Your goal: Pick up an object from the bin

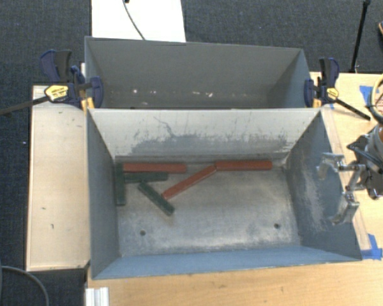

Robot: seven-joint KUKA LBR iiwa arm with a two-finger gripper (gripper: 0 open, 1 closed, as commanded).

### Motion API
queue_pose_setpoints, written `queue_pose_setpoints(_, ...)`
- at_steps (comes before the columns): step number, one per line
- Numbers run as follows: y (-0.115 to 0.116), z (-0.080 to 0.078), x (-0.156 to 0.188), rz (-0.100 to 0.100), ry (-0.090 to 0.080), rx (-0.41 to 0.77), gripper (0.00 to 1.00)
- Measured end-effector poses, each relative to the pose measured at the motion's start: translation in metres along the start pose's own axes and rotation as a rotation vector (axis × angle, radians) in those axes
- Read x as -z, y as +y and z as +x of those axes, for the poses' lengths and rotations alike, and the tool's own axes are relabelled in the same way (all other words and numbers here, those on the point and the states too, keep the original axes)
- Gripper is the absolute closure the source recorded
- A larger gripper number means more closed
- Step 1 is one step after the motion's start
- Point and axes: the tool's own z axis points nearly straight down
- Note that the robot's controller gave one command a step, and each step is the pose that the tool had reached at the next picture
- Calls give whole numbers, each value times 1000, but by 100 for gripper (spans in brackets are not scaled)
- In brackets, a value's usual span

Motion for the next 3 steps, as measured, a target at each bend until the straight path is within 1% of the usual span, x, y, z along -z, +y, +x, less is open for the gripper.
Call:
queue_pose_setpoints(1,94,-37,-37,-5,2,16,0)
queue_pose_setpoints(2,178,-97,-72,-5,-3,147,0)
queue_pose_setpoints(3,262,-109,-146,-5,4,329,0)
